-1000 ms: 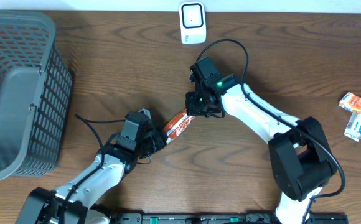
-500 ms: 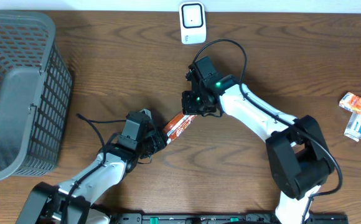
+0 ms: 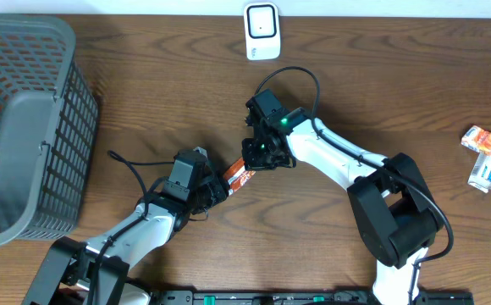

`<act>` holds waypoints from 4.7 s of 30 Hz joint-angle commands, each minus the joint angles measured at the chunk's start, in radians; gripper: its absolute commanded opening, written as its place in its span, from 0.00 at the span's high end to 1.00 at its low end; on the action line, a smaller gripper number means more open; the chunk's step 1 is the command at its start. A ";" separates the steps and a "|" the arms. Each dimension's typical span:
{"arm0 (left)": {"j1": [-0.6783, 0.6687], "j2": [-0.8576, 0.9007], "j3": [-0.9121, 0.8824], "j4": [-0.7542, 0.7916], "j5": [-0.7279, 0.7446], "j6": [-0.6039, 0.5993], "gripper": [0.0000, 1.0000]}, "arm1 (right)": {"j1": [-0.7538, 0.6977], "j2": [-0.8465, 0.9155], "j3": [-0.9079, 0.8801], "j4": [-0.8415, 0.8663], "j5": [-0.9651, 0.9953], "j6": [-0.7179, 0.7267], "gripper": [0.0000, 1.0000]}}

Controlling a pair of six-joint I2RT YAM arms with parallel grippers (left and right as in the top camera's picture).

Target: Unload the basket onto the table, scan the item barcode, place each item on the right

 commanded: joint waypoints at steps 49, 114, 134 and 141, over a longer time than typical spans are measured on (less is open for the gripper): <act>-0.126 0.027 -0.027 0.164 0.056 -0.082 0.93 | -0.163 -0.007 0.002 -0.126 -0.090 0.257 0.42; 0.278 -0.673 0.168 -0.587 -0.275 0.352 0.27 | 0.134 0.117 0.246 -0.272 -0.002 -0.035 0.02; 0.357 -0.711 0.174 -0.714 -0.275 0.394 0.27 | 0.157 0.112 0.030 -0.050 0.212 0.027 0.99; 0.357 -0.711 0.174 -0.714 -0.299 0.397 0.27 | 0.114 -0.016 0.033 -0.136 0.210 -0.260 0.99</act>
